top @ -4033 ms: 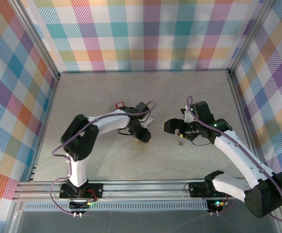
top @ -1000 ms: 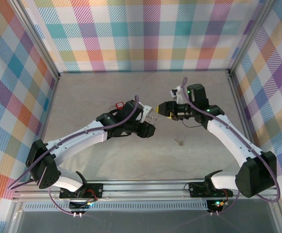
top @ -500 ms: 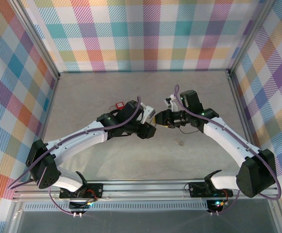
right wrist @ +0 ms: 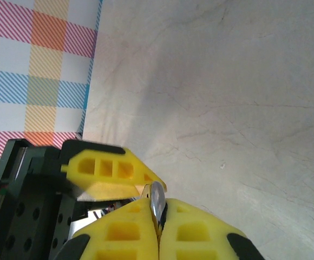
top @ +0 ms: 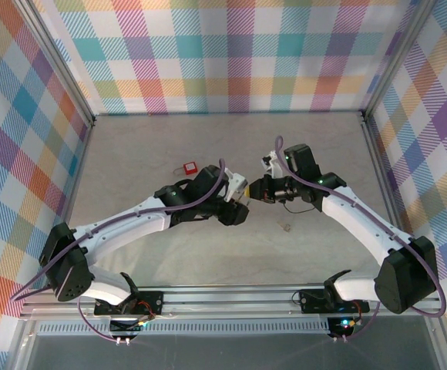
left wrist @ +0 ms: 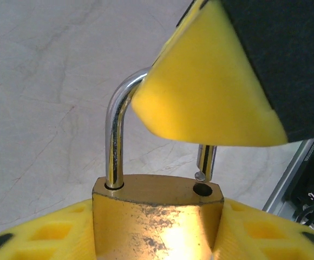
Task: Unlock with the key
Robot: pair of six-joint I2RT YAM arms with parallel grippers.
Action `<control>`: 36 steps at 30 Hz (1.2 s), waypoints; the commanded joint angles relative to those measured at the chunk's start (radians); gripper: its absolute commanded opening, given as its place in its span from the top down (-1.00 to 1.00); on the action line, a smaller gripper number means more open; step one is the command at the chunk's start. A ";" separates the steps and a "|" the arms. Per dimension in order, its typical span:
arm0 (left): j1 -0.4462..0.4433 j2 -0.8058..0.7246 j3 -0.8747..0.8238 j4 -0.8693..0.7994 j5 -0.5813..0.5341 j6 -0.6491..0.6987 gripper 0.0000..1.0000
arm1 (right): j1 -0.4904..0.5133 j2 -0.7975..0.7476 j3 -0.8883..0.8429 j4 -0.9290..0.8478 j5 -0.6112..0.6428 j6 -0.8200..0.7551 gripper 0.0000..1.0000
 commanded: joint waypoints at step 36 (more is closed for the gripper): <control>0.359 -0.496 -0.109 -0.374 -0.447 -0.424 -0.99 | 0.266 0.635 0.333 0.474 -0.137 0.104 1.00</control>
